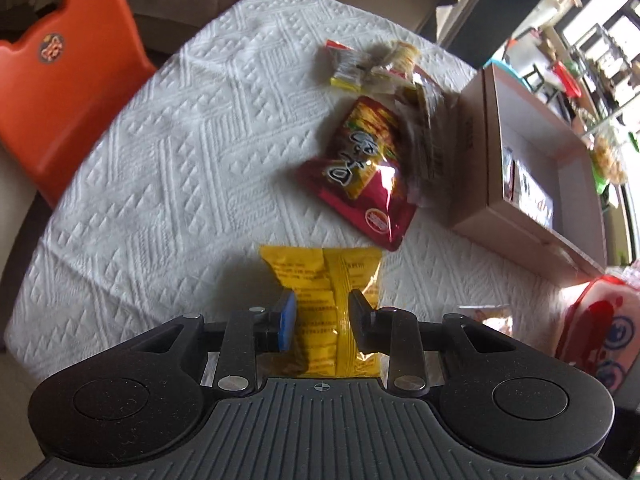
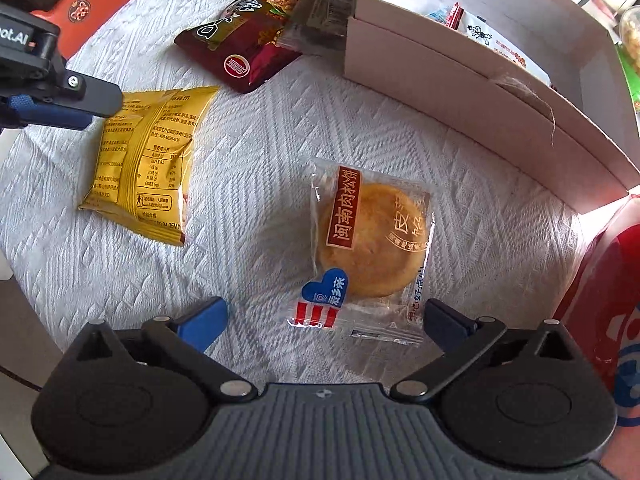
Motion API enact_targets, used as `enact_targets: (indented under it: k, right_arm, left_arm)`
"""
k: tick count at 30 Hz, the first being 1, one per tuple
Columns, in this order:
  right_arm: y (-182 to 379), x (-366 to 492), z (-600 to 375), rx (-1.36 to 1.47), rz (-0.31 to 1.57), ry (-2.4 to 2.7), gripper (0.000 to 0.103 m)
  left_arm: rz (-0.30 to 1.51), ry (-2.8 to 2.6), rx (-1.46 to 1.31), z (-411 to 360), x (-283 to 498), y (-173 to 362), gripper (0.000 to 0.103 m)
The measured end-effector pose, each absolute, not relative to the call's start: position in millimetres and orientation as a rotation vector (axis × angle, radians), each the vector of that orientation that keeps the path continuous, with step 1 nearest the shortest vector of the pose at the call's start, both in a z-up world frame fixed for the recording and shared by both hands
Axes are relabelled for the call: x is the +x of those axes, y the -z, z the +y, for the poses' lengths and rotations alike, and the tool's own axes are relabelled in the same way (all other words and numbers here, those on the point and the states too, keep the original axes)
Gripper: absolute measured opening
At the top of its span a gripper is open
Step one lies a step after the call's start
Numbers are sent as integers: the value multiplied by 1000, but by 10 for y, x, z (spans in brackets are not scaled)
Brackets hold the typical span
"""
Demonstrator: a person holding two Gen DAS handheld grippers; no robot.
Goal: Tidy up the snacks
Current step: 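Grasp yellow snack bag with left tool while right tool approaches round wrapped pastry, then grasp round wrapped pastry with right tool while left tool holds yellow bag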
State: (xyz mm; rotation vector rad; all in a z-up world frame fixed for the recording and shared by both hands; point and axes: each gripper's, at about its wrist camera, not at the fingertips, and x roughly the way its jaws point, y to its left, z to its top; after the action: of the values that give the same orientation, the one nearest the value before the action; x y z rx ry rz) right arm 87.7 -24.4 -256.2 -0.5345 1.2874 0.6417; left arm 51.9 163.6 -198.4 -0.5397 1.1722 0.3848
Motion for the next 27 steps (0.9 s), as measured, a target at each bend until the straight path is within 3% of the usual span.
enact_targets:
  k: [3, 5, 11, 13, 18, 26, 27]
  right_arm:
    - [2560, 868, -237, -574, 1285, -683, 103]
    - [2548, 862, -252, -592, 1284, -706, 103]
    - [2525, 786, -284, -605, 1270, -724, 103]
    - [2527, 795, -284, -605, 1268, -725, 103]
    - [2531, 735, -334, -599, 1245, -733, 103]
    - [2526, 704, -387, -592, 1237, -735, 103]
    - [2521, 707, -381, -595, 1242, -734, 103]
  left_arm:
    - [1233, -379, -361, 1442, 692, 2052, 42]
    - [1247, -379, -283, 1369, 739, 2051, 43]
    - [1233, -377, -291, 1410, 694, 2089, 45]
    - [1243, -369, -329, 1446, 748, 2120, 54]
    - [1279, -290, -385, 1456, 883, 2256, 88]
    - [1274, -305, -414, 1562, 795, 2324, 80]
    - [1276, -292, -435, 1585, 760, 2308, 75]
